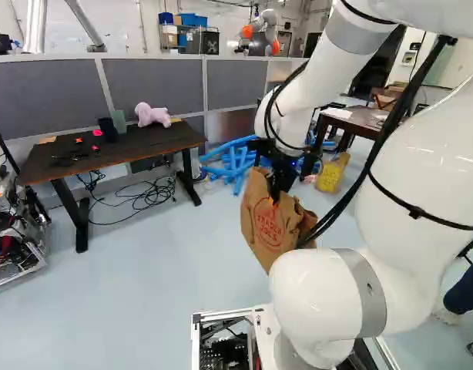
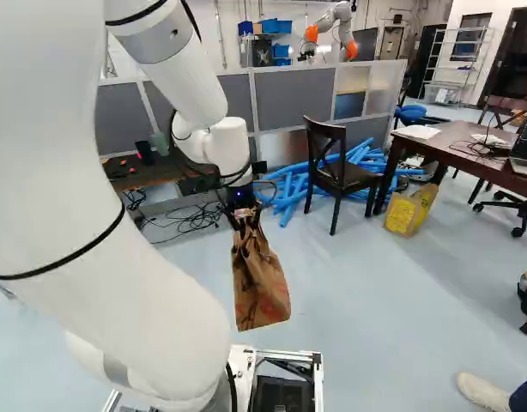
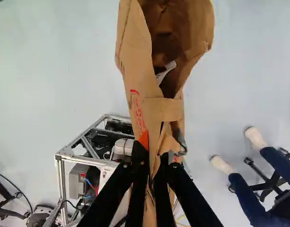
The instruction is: Pick up the bag on the ground and place it on the table
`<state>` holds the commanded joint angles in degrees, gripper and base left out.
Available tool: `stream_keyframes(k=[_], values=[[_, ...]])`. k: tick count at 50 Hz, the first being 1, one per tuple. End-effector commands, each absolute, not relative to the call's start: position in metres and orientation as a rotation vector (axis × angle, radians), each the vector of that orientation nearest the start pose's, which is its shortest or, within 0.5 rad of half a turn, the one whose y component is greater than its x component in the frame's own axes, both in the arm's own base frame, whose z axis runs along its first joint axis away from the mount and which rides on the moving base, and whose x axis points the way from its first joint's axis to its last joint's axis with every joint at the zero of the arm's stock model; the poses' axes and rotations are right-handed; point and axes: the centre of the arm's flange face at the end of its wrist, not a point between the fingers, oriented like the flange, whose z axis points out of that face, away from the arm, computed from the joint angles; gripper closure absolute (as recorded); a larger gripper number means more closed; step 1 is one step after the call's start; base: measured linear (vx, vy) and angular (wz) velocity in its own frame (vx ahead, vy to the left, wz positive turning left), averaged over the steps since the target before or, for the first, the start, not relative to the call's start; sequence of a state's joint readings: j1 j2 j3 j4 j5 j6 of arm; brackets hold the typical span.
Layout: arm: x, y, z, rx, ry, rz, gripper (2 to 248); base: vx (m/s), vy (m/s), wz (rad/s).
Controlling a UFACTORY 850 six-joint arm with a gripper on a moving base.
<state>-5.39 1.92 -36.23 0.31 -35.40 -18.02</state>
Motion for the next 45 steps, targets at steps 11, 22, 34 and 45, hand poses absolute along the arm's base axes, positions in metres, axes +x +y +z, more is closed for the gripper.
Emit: stream_keyframes(k=[11, 22, 34, 45], values=[[0.38, -0.033, 0.439, -3.128, -0.35, -0.083, 229, 0.0, 0.0, 0.0], [0.388, -0.026, 0.456, -3.121, -0.381, -0.056, 229, 0.0, 0.0, 0.0], [0.398, -0.016, 0.475, -3.114, -0.423, -0.051, 229, 0.0, 0.0, 0.0], [0.405, -0.006, 0.492, -3.109, -0.461, -0.053, 229, 0.0, 0.0, 0.0]])
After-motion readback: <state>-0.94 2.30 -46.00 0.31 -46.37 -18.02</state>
